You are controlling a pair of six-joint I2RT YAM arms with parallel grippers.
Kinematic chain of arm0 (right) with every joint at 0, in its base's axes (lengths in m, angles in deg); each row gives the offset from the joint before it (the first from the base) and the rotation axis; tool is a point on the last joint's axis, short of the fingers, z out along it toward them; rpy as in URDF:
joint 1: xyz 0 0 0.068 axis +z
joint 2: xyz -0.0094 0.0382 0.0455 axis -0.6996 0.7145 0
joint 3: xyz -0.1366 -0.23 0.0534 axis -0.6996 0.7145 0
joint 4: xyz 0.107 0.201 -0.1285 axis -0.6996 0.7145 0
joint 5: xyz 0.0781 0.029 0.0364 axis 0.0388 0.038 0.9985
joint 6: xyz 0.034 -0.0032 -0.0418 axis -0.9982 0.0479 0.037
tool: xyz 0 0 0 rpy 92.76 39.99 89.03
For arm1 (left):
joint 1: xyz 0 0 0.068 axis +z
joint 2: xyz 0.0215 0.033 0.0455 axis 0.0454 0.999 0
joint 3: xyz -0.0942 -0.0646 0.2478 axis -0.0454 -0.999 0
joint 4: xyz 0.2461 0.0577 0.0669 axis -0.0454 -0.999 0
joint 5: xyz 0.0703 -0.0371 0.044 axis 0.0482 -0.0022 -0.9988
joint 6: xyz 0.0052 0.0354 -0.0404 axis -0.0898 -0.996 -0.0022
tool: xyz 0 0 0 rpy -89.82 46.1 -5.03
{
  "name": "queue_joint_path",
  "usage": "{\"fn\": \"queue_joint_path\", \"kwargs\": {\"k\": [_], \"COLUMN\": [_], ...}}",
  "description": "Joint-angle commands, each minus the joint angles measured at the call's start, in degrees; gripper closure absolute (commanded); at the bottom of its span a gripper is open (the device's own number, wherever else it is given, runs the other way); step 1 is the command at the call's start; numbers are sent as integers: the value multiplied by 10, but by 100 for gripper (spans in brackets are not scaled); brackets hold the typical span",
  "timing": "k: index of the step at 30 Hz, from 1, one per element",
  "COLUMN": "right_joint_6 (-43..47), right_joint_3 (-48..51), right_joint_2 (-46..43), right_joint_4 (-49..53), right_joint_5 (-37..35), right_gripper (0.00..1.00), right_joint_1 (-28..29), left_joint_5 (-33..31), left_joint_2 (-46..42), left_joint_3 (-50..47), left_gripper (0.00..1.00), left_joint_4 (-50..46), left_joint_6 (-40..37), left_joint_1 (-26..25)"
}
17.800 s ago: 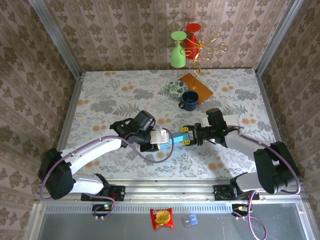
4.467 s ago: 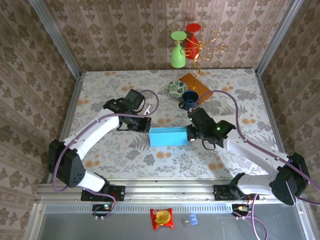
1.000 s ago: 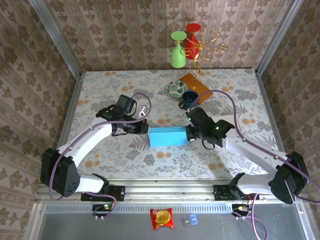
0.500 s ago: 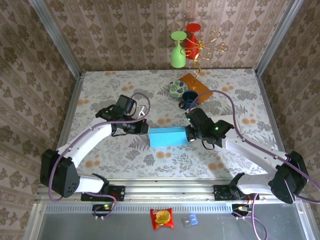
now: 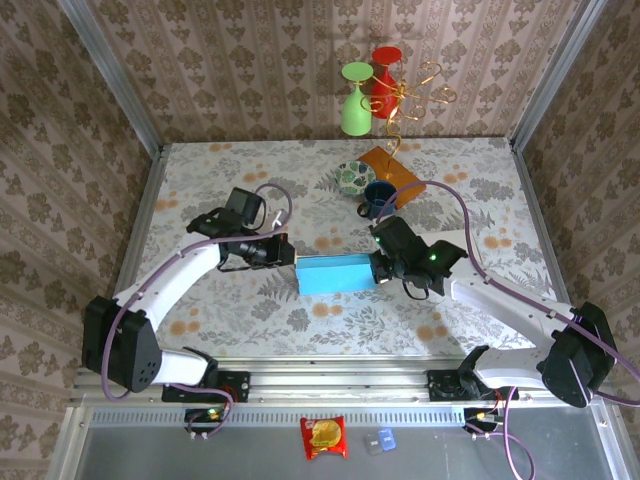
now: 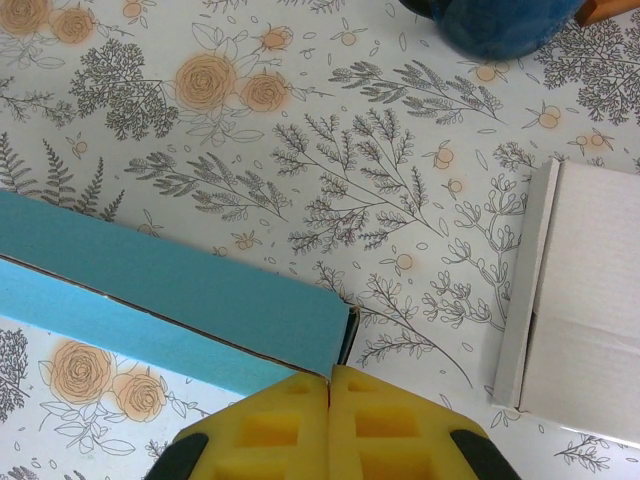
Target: Fold the paper box
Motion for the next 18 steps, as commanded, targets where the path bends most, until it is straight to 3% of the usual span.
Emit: {"fn": "queue_joint_path", "kwargs": {"k": [1,8,18], "right_joint_6": [1,3,11], "right_joint_3": [7,9,4], "right_joint_2": [10,8,5], "right_joint_4": [19,20,26], "right_joint_5": [16,13,6], "right_gripper": [100,100,100], "right_joint_1": [7,7,7], "left_joint_5": [21,18,3], "left_joint_2": [7,-1,-1], "left_joint_3": [-27,-36,-32], "left_gripper": [98,98,98], "left_joint_4": [-2,-22,-49], "left_joint_6": [2,-29,-53], "left_joint_1": [7,38,41]}}
